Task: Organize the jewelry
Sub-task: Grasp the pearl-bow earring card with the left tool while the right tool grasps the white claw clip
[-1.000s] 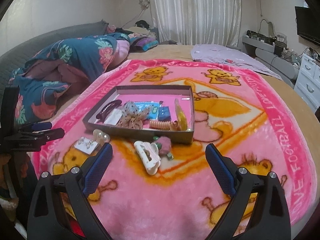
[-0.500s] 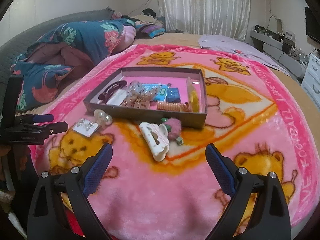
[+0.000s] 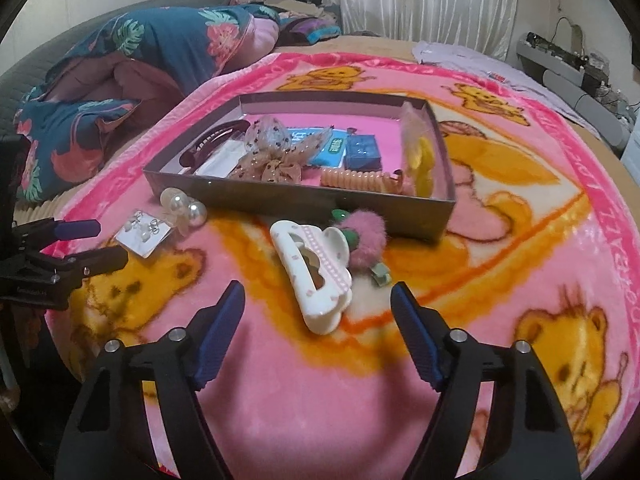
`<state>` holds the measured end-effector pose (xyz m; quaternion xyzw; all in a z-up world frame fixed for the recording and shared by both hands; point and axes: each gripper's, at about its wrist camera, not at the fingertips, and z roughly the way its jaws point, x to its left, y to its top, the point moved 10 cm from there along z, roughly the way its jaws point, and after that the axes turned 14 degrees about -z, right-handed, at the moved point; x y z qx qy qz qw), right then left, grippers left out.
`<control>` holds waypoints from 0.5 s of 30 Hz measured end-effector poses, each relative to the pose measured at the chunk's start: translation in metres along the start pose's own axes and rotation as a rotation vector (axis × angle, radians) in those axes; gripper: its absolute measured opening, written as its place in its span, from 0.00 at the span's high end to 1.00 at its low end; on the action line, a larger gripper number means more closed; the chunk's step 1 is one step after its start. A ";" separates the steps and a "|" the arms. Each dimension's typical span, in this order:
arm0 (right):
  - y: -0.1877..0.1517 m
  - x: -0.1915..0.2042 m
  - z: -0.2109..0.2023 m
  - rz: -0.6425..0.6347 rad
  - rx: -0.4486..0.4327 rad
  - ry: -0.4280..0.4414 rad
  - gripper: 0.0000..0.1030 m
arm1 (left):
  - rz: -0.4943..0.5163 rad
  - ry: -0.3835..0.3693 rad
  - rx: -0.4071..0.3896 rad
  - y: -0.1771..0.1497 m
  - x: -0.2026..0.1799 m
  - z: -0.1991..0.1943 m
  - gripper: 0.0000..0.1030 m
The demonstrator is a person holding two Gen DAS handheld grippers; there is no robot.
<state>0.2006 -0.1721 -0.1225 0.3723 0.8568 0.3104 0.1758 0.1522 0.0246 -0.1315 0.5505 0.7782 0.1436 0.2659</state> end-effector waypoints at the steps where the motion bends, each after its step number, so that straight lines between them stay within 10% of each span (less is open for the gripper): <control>1: 0.001 0.000 0.003 0.003 0.003 0.006 0.32 | 0.002 0.001 0.001 0.000 -0.001 0.001 0.09; 15: 0.003 0.000 0.025 0.014 -0.016 0.050 0.61 | 0.008 0.027 0.017 0.006 -0.010 0.026 0.09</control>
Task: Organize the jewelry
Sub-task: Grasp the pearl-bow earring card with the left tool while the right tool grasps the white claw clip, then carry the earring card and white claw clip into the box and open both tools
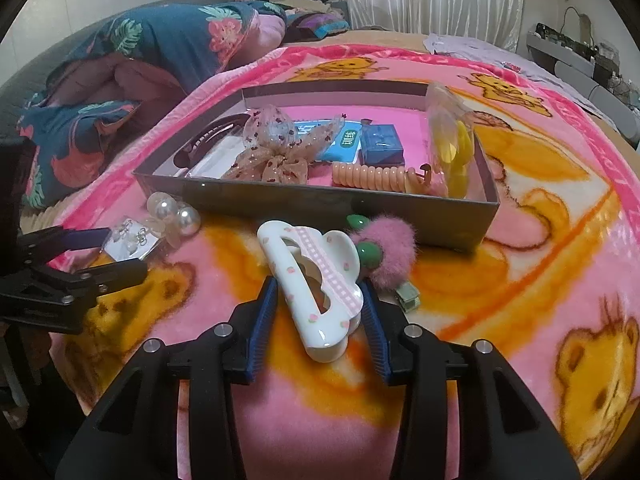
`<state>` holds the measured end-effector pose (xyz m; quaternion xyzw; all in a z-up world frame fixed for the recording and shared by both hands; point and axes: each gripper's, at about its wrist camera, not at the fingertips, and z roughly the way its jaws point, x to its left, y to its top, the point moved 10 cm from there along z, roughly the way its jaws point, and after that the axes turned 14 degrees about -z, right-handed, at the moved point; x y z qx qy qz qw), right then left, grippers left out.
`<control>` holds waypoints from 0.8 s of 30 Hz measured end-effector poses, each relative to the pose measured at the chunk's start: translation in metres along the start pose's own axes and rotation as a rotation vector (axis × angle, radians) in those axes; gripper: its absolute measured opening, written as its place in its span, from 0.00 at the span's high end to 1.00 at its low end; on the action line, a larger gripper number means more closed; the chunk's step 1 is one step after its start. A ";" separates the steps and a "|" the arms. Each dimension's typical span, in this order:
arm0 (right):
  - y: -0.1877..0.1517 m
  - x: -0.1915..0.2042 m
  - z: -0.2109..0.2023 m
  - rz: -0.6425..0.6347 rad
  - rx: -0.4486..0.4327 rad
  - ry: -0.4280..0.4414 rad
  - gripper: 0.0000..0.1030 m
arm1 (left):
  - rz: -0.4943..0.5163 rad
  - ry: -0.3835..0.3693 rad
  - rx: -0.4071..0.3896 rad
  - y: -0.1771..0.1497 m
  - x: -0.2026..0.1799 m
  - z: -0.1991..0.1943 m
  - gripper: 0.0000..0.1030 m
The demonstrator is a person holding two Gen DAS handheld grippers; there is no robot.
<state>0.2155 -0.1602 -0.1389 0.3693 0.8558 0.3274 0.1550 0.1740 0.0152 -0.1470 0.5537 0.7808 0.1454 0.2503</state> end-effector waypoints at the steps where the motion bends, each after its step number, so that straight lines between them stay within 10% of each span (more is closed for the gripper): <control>1: 0.000 0.000 -0.002 0.001 -0.004 0.005 0.61 | 0.002 -0.007 0.004 0.000 -0.003 0.001 0.09; 11: -0.010 0.002 -0.032 0.023 -0.042 0.018 0.61 | 0.045 0.028 -0.014 0.005 -0.009 0.008 0.43; 24: -0.001 0.011 -0.063 0.016 -0.090 0.018 0.61 | -0.040 -0.059 -0.010 -0.005 0.013 -0.023 0.44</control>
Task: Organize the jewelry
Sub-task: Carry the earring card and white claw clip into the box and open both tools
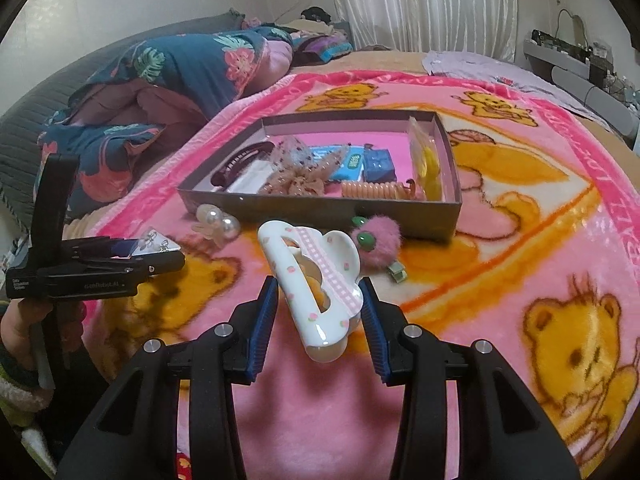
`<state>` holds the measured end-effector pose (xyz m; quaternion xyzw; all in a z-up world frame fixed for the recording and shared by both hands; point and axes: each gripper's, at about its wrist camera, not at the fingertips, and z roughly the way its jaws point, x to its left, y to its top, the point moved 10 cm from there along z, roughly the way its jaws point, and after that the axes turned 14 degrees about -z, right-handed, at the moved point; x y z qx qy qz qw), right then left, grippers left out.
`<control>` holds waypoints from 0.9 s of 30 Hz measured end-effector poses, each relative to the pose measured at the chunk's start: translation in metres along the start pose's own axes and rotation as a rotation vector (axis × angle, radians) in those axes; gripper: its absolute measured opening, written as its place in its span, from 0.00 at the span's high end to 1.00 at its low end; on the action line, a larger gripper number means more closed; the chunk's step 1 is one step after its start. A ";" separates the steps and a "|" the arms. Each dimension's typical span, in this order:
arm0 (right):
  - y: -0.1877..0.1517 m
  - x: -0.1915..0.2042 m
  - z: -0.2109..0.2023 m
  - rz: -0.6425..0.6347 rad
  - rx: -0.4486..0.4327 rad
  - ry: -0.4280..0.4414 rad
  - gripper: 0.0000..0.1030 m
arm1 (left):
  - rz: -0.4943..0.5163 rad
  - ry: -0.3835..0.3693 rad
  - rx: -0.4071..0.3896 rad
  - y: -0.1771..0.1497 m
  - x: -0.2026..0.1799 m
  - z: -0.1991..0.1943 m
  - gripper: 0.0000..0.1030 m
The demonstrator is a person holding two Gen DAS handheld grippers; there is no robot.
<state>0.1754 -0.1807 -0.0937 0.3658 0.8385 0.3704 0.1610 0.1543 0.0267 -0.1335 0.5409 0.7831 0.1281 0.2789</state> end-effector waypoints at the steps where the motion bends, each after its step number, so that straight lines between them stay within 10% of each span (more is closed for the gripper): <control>1: 0.002 0.001 -0.002 0.000 -0.005 0.000 0.61 | -0.014 -0.005 -0.007 0.002 0.003 -0.004 0.44; 27: 0.073 0.002 -0.016 -0.053 -0.101 -0.054 0.61 | -0.008 -0.084 -0.189 0.092 -0.017 -0.053 0.44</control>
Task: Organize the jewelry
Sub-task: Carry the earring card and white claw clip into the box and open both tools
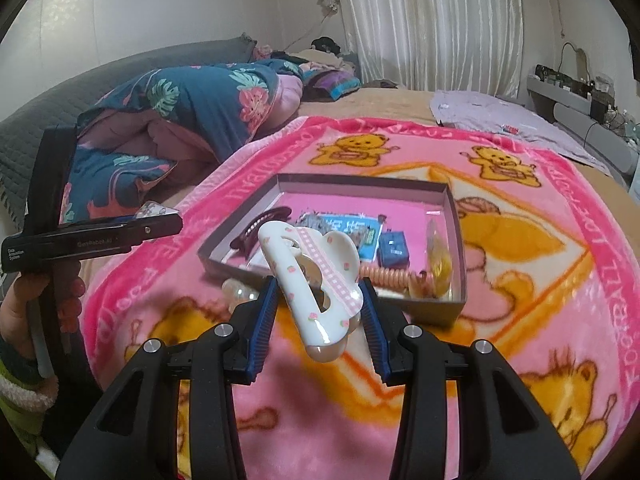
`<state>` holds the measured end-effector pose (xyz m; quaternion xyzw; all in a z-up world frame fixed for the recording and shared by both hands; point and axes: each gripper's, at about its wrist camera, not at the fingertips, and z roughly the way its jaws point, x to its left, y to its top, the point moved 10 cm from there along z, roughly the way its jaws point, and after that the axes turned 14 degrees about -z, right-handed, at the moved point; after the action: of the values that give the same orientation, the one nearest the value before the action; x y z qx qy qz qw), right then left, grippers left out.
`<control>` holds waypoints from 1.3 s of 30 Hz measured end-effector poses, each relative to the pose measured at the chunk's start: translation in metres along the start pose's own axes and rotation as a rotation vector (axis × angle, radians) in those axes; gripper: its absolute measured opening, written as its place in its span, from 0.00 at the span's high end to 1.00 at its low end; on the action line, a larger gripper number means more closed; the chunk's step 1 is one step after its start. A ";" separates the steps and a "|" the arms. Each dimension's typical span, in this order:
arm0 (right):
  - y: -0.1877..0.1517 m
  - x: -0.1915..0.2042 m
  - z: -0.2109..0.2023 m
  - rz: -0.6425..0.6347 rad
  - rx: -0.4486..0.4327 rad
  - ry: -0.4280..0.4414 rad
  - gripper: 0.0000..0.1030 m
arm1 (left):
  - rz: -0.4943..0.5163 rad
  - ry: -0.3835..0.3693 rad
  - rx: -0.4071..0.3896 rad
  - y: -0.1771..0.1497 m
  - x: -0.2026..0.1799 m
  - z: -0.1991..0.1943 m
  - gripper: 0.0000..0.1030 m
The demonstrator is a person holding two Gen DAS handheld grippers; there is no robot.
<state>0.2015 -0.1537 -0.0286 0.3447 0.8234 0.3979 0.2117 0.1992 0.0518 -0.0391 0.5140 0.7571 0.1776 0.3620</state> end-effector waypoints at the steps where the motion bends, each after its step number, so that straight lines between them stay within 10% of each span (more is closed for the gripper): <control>1: 0.003 -0.002 0.000 0.001 -0.003 -0.004 0.61 | 0.003 -0.005 0.000 0.002 -0.003 0.001 0.44; 39: 0.014 -0.077 0.044 0.043 0.051 -0.175 0.64 | 0.061 -0.050 0.098 0.011 -0.041 0.102 0.44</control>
<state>0.2859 -0.1816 -0.0378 0.4009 0.8041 0.3497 0.2653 0.2893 0.0083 -0.0858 0.5582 0.7398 0.1383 0.3494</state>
